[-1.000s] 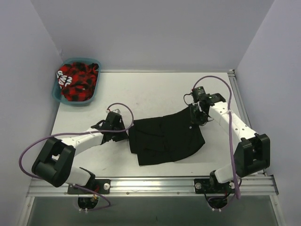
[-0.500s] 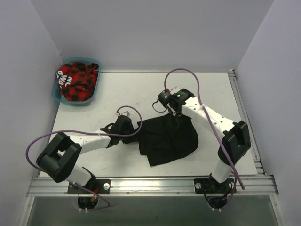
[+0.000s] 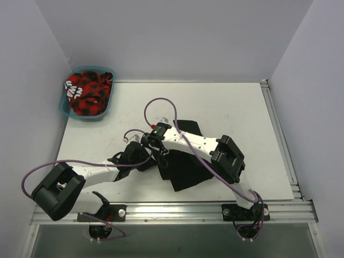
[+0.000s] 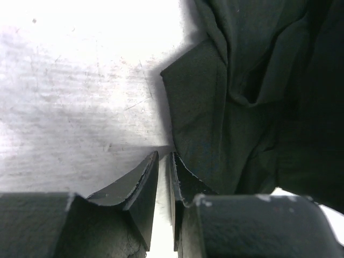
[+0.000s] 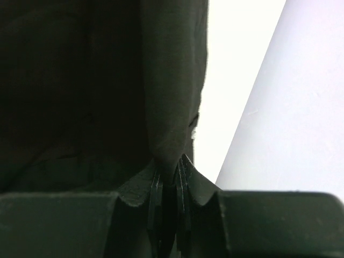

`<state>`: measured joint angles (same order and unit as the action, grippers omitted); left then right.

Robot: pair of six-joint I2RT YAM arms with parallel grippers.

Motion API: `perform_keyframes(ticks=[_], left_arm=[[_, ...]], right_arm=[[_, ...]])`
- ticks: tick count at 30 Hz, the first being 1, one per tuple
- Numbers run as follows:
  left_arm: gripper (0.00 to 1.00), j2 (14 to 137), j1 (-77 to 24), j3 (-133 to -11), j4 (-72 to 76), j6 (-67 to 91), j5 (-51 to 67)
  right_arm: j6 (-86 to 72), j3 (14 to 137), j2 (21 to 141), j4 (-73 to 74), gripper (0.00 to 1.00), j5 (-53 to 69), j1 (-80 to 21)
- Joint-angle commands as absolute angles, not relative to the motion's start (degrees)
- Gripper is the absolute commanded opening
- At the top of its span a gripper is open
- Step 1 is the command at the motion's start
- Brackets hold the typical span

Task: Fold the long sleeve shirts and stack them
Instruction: Fold the shirt

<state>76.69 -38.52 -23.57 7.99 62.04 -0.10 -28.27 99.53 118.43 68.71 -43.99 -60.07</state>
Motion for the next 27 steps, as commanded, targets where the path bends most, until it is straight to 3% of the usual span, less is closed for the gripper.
perform_keyframes(ticks=[1, 15, 20, 22, 27], left_arm=[[0.25, 75.68, -38.67, -20.66, 12.47, 67.4, -1.58], [0.25, 65.14, -38.85, -11.08, 14.68, 74.09, -6.94], [0.32, 60.04, -38.76, -9.85, 12.66, 74.35, -9.31], [0.33, 58.46, -38.76, -9.32, 11.25, 74.53, -9.84], [0.34, 57.22, -38.67, -9.14, 10.37, 74.27, -9.49]], right_arm=[[-32.78, 102.3, 121.01, 73.56, 0.04, -46.85, -63.1], [-34.45, 91.42, 114.79, 56.52, 0.06, -35.16, -65.13], [-34.28, 87.81, 110.22, 51.87, 0.07, -32.44, -63.28], [-33.31, 85.62, 108.38, 48.1, 0.12, -29.28, -63.19], [-34.18, 82.27, 107.23, 41.94, 0.12, -23.74, -62.93]])
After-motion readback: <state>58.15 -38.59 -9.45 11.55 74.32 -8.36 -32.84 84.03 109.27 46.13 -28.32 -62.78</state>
